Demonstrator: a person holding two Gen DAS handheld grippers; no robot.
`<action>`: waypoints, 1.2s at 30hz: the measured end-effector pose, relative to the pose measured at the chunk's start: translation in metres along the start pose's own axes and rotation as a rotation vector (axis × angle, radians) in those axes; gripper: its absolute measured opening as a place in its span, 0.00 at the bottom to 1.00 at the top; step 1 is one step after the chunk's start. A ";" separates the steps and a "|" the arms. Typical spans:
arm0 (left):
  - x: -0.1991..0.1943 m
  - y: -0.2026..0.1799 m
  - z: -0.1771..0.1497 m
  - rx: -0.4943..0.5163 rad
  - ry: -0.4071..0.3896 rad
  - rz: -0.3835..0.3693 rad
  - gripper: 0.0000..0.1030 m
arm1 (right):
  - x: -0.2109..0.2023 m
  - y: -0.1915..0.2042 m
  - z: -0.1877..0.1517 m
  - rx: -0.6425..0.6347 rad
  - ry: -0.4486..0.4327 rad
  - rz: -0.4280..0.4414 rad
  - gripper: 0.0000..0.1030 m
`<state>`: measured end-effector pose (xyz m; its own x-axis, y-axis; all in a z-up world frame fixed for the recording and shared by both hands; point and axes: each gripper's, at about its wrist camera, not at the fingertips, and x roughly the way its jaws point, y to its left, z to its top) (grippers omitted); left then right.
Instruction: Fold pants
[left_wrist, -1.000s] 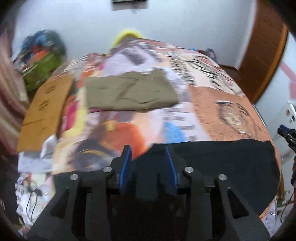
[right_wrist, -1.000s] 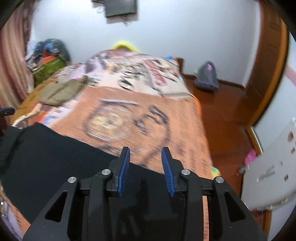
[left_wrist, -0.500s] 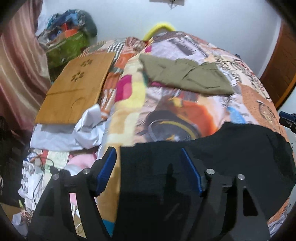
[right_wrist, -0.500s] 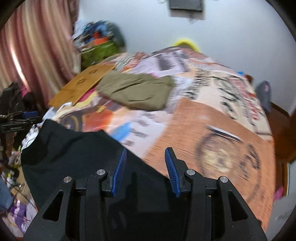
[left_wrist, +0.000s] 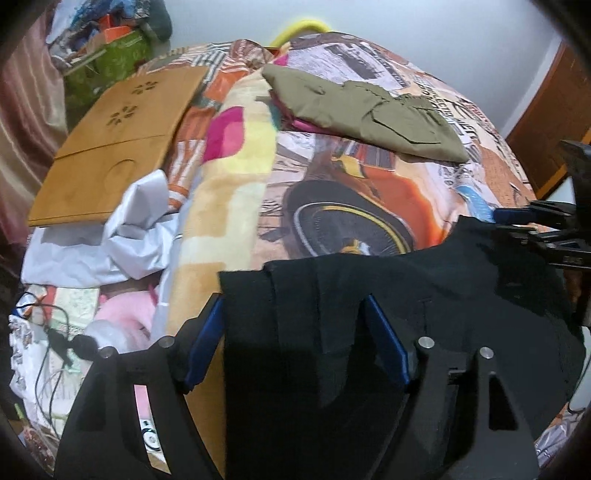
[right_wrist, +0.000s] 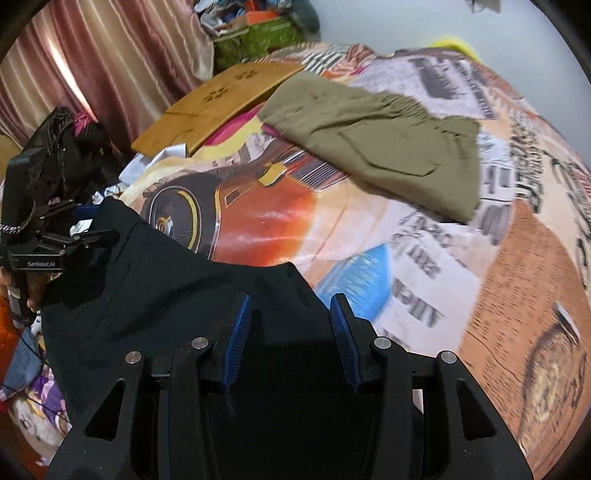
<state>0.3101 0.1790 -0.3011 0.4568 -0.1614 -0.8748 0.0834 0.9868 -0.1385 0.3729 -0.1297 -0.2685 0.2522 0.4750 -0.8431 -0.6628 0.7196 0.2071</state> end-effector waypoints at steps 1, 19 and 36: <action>0.001 -0.001 0.000 0.001 0.000 -0.010 0.73 | 0.003 0.001 0.001 -0.004 0.010 0.005 0.40; -0.023 -0.005 -0.009 0.022 -0.078 -0.020 0.16 | 0.015 0.022 0.008 -0.125 0.003 -0.045 0.06; -0.024 0.033 -0.005 -0.105 -0.051 0.080 0.17 | 0.006 0.005 0.041 -0.065 -0.113 -0.184 0.04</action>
<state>0.2975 0.2157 -0.2865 0.5033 -0.0801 -0.8604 -0.0465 0.9917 -0.1195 0.3996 -0.1024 -0.2518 0.4482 0.3947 -0.8021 -0.6414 0.7670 0.0190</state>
